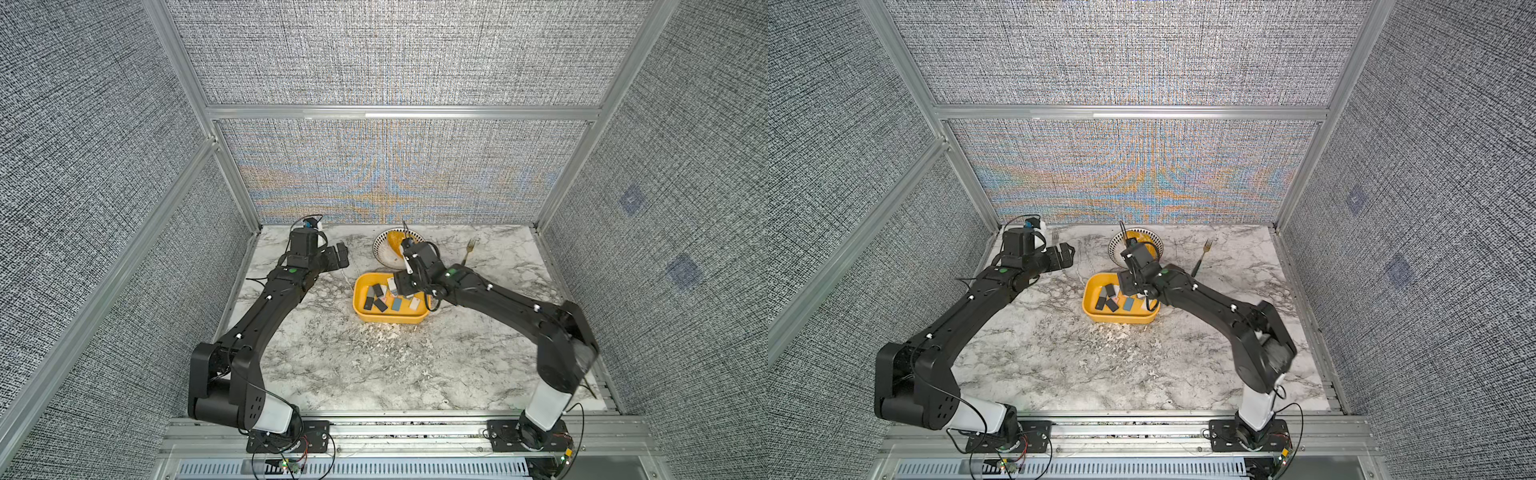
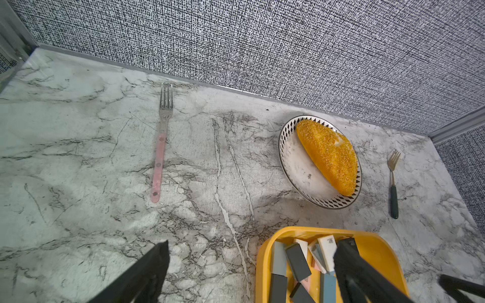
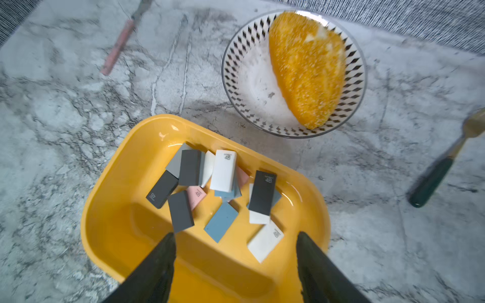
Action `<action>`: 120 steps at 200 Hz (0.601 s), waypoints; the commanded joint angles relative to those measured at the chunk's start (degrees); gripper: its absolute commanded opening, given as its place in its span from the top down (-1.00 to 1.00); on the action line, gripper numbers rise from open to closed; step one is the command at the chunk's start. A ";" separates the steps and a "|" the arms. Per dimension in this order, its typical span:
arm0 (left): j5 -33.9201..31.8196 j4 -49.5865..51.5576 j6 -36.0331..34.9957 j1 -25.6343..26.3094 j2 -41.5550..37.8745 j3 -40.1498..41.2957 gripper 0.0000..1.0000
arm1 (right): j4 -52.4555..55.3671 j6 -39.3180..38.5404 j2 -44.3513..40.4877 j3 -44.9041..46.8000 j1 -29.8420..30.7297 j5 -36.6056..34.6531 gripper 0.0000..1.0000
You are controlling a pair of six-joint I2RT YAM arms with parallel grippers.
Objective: Put the eraser in the storage box
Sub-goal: Reset both arms
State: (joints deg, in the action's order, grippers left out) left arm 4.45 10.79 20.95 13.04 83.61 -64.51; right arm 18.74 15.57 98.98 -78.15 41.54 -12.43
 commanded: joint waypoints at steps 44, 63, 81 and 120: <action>-3.98 -3.66 -5.86 -0.03 -4.53 5.67 -1.00 | -20.68 -5.78 -26.26 27.01 -7.38 -9.57 -0.95; -7.53 -7.89 -7.66 -0.03 -6.75 10.44 -1.00 | -27.05 -7.43 -31.54 36.54 -13.88 -11.42 -0.95; -11.14 -13.09 -9.05 -0.03 -8.44 15.29 -1.00 | -35.51 -7.42 -33.96 44.74 -20.38 -11.37 -0.96; -20.27 -25.79 -11.99 -0.03 -10.42 24.68 -1.00 | -49.57 -7.88 -32.19 54.28 -27.81 -18.14 -0.95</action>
State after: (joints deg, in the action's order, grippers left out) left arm -8.23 -4.19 12.08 13.04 74.15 -43.16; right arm -16.91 8.73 65.54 -26.65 16.58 -25.10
